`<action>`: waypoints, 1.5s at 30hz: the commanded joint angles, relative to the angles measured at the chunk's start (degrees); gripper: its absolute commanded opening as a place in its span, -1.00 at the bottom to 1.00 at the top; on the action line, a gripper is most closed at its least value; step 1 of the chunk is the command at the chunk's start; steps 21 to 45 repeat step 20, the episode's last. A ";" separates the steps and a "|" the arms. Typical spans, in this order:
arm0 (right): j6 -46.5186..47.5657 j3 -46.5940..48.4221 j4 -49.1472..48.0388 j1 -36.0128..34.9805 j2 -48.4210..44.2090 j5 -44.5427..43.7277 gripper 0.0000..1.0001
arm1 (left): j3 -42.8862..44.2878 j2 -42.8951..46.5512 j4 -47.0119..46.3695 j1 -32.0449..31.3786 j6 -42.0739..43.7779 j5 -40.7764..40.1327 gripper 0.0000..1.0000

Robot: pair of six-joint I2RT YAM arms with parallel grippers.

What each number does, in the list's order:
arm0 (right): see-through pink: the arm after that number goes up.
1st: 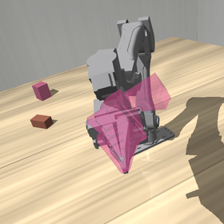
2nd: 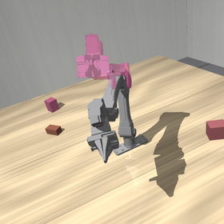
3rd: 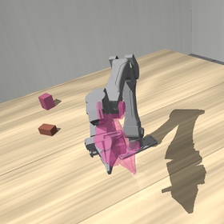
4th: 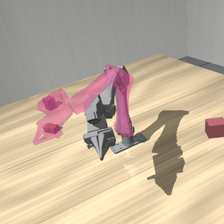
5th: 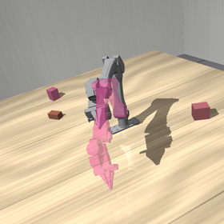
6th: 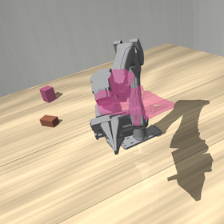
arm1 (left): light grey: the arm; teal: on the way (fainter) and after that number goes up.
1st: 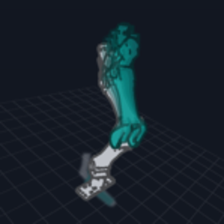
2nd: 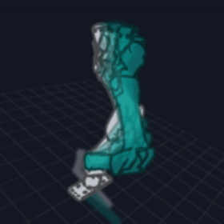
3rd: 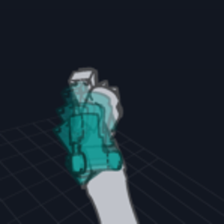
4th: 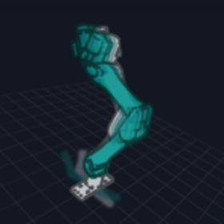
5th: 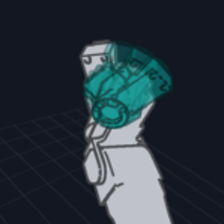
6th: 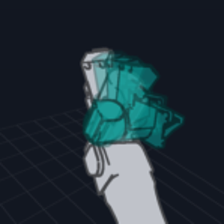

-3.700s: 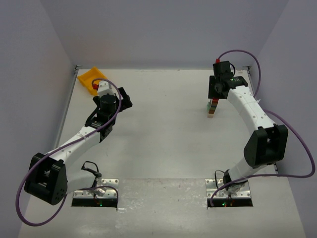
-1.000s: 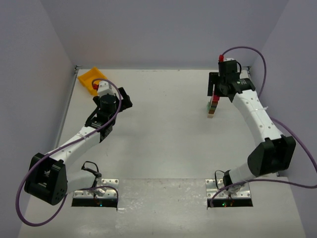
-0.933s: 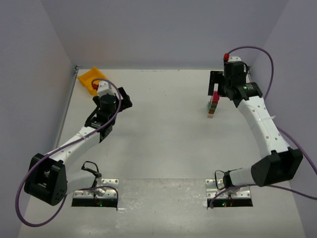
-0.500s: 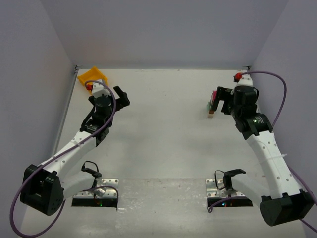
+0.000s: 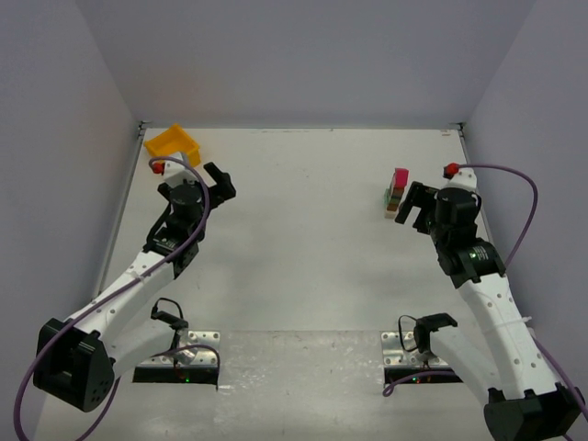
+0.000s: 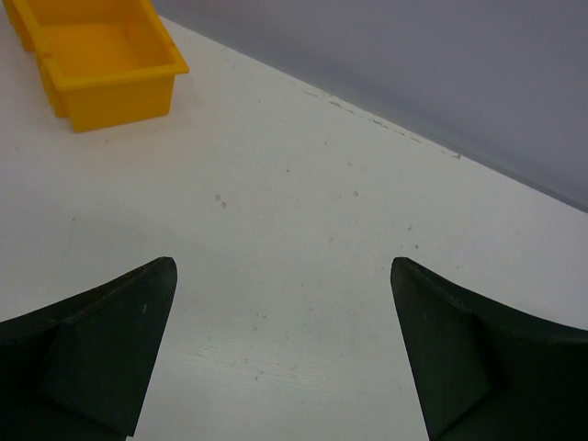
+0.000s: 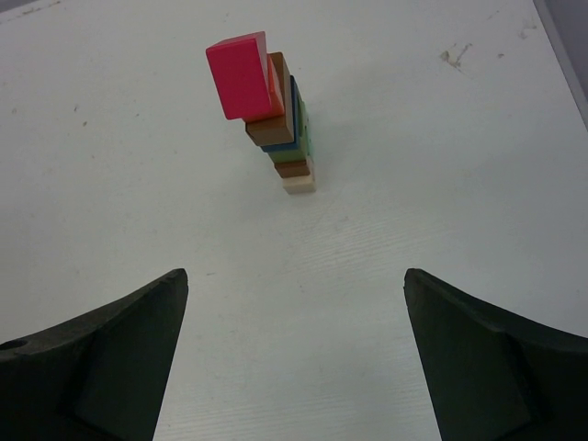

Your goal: Build the wood block tower

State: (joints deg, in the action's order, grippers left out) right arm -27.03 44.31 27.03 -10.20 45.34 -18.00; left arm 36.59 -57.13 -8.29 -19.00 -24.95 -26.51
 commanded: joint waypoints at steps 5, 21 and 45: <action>0.40 -0.26 -2.60 0.34 -1.27 -2.17 0.97 | -0.83 2.12 -2.34 0.55 -0.45 -1.68 1.00; 1.52 -0.81 -2.50 0.26 -1.57 -5.20 0.97 | -1.24 2.71 -2.58 0.55 -0.45 -1.72 1.00; 1.52 -0.81 -2.50 0.26 -1.57 -5.20 0.97 | -1.24 2.71 -2.58 0.55 -0.45 -1.72 1.00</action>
